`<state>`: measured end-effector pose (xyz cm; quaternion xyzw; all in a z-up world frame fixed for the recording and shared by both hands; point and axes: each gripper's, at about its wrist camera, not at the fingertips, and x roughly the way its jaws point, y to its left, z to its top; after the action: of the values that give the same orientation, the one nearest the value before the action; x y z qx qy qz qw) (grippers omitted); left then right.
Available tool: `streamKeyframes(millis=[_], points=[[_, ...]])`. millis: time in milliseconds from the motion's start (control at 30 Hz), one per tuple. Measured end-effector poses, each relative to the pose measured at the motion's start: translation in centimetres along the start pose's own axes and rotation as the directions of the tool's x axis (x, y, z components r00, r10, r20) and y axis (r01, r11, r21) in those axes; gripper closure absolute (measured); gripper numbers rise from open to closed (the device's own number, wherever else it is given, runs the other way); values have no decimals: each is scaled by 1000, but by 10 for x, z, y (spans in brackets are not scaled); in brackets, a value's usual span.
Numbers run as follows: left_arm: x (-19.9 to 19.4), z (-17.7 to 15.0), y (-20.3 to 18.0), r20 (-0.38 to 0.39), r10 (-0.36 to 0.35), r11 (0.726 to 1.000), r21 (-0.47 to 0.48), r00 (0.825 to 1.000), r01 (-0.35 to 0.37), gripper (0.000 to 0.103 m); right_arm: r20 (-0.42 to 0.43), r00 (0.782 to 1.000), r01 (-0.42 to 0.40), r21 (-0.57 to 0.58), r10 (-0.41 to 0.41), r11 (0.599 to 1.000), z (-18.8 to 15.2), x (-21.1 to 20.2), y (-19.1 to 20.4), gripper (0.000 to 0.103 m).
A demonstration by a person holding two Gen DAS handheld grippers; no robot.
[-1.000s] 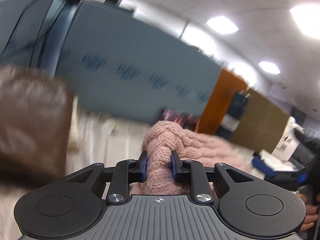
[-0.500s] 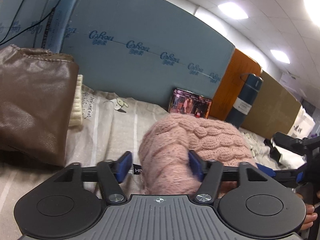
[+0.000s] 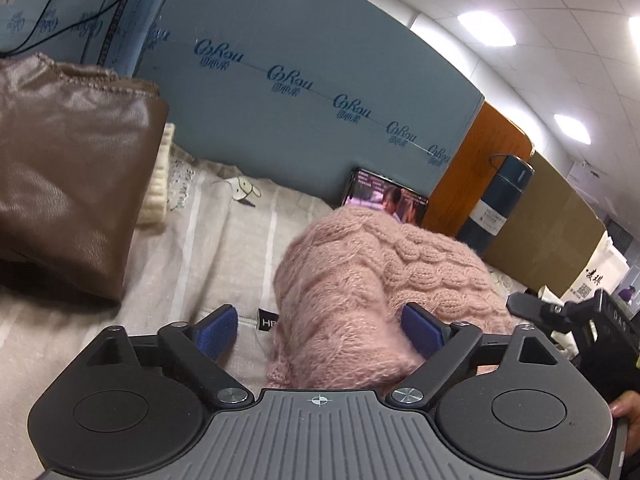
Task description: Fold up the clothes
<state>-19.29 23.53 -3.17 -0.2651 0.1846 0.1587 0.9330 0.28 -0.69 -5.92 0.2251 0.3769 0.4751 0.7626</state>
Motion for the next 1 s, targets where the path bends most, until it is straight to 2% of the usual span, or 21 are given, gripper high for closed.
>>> streamKeyframes(millis=[67,167,267,400,500,600,733,833,867,900,1000], points=[[3,-1,1,-15,-21,999,-36,1000,20,10,-19,1000,13,-36,-13,999,-3,4,5,0],[13,-4,-1,-70,-97,992,-85,993,91,9,-49,999,0,-80,-4,997,-6,10,11,0],[16,-7,-10,-86,-131,991,-35,988,129,4,-67,998,-13,-109,6,994,-8,11,13,0],[17,-7,-2,-76,-146,987,-76,986,140,4,-69,998,-16,-111,9,994,-9,10,13,0],[17,-9,-6,-79,-165,985,-56,983,161,4,-76,997,-24,-115,15,993,-9,11,15,0],[19,-12,-11,-100,-232,973,-27,968,230,4,-84,996,-40,-113,30,993,-10,10,16,0],[16,-13,-12,-95,-308,951,-35,947,306,5,-84,995,-56,-105,47,993,-10,7,18,3],[16,-14,-9,-87,-307,951,-45,948,305,7,-75,997,-37,-100,29,994,-10,6,18,14],[18,-14,-8,-93,-297,955,-48,950,294,8,-73,997,-22,-99,15,995,-10,6,17,21],[19,-14,-8,-98,-286,958,-52,953,283,12,-73,997,-8,-99,1,995,-10,6,17,28],[20,-15,-6,-108,-279,960,-57,954,274,23,-71,997,9,-101,-16,995,-10,6,16,39]])
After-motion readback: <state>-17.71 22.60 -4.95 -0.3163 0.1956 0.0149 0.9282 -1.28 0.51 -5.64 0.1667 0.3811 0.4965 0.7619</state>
